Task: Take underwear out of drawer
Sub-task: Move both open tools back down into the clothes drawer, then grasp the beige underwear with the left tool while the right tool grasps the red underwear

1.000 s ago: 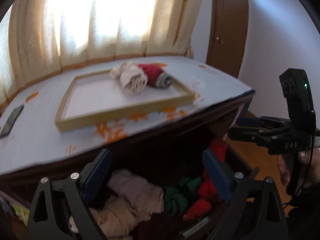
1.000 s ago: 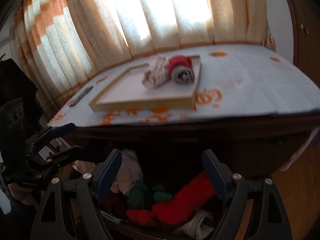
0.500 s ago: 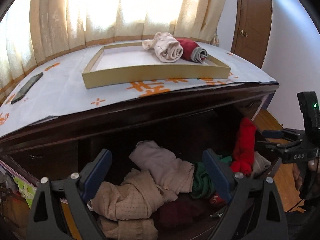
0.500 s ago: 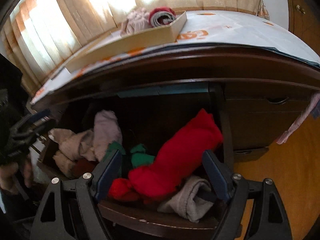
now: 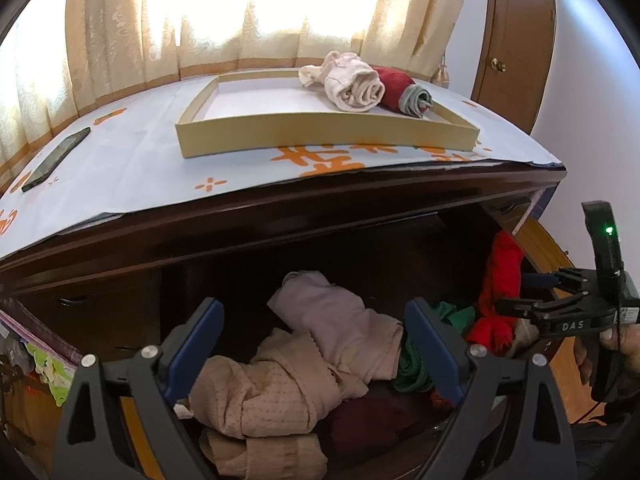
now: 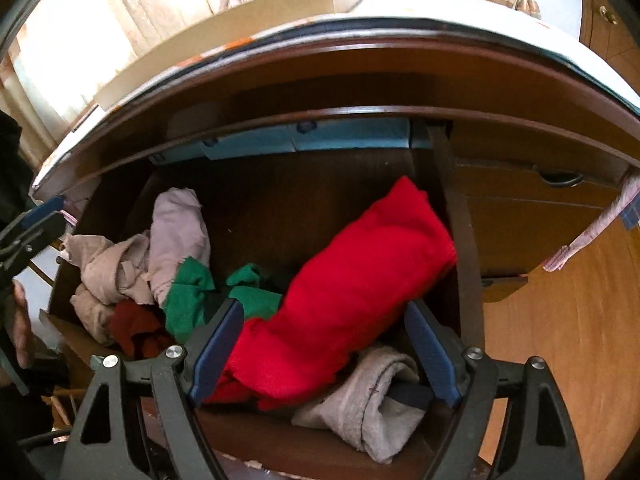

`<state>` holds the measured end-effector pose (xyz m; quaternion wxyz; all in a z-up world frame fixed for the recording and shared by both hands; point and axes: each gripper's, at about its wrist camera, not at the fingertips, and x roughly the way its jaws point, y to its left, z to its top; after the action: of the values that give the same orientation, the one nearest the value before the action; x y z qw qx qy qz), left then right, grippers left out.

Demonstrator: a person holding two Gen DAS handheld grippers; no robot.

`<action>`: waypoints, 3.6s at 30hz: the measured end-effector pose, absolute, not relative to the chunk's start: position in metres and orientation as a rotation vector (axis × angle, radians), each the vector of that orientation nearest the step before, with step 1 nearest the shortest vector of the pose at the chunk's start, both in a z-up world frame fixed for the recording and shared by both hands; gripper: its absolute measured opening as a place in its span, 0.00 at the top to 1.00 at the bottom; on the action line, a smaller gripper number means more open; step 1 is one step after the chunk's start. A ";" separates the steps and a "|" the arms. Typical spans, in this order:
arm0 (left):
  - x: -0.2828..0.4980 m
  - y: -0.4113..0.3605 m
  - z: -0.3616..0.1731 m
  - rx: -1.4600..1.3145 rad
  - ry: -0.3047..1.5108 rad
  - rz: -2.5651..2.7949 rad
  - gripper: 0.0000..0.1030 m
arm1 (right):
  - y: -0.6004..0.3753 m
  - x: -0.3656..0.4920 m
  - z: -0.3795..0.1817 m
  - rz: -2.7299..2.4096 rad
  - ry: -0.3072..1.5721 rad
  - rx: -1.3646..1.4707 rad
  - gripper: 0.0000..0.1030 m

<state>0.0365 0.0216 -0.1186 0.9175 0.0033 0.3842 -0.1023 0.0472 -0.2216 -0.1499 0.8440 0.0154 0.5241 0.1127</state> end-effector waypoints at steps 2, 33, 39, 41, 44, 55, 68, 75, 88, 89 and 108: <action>0.037 0.023 -0.119 0.007 0.792 -0.210 0.09 | -0.221 0.050 -0.153 0.228 1.113 0.020 0.18; 0.045 0.047 -0.127 -0.003 0.866 -0.199 0.09 | -0.180 0.068 -0.165 0.444 1.137 -0.248 0.63; 0.044 0.047 -0.130 0.020 0.894 -0.218 0.09 | -0.177 0.063 -0.156 0.471 1.083 -0.265 0.66; 0.044 0.042 -0.135 0.045 0.922 -0.234 0.09 | -0.181 0.063 -0.154 0.457 1.072 -0.265 0.66; 0.042 0.033 -0.144 0.093 0.960 -0.243 0.09 | -0.180 0.062 -0.152 0.455 1.065 -0.284 0.67; 0.045 0.027 -0.175 0.092 1.062 -0.253 0.09 | -0.174 0.062 -0.160 0.480 1.050 -0.303 0.67; 0.065 0.020 -0.190 0.087 1.184 -0.286 0.13 | -0.158 0.064 -0.179 0.504 1.111 -0.349 0.67; 0.068 0.017 -0.193 0.109 1.205 -0.301 0.32 | -0.157 0.068 -0.184 0.513 1.139 -0.341 0.66; 0.063 0.022 -0.195 0.112 1.152 -0.313 0.73 | -0.162 0.082 -0.190 0.434 1.197 -0.259 0.57; 0.061 0.023 -0.194 0.107 1.146 -0.313 0.74 | -0.161 0.084 -0.192 0.427 1.211 -0.261 0.57; 0.038 0.047 -0.169 0.019 1.003 -0.309 0.89 | -0.166 0.074 -0.179 0.448 1.093 -0.271 0.69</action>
<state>0.0380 0.0474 -0.1686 0.8655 0.0091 0.4786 -0.1477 0.0741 -0.1665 -0.1791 0.8219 -0.1271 0.5138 0.2104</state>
